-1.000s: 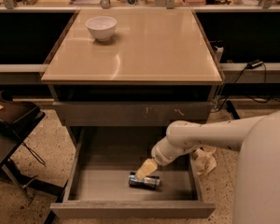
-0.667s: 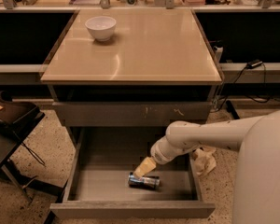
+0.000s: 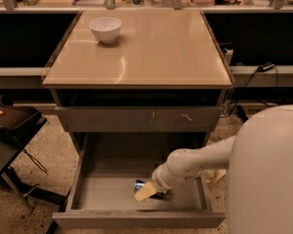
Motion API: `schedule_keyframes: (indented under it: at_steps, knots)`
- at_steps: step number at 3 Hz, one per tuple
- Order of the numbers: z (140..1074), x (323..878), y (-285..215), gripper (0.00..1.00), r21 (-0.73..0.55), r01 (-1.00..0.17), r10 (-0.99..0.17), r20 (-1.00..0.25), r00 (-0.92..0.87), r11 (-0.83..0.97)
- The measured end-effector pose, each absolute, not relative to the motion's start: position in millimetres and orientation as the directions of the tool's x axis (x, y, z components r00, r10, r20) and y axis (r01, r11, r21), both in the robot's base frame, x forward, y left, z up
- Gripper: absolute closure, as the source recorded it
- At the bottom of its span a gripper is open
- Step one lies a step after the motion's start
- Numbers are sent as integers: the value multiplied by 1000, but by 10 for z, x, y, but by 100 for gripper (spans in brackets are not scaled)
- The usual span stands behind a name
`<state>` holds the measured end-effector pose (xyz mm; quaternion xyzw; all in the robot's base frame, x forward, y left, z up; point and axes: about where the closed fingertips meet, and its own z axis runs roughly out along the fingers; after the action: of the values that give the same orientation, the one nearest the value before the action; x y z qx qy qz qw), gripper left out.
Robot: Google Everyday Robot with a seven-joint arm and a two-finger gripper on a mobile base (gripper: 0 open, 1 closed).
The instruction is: Pick redbull can from middle drawer and place on counter
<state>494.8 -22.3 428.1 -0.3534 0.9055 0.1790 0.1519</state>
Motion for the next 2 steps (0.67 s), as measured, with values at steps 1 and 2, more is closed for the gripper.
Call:
schedule_keyframes:
  at_steps: [1, 2]
  knots:
    - [4281, 4948, -222, 0, 217, -694, -586, -402, -704, 686]
    - [4201, 4992, -203, 0, 205, -673, -551, -433, -714, 711]
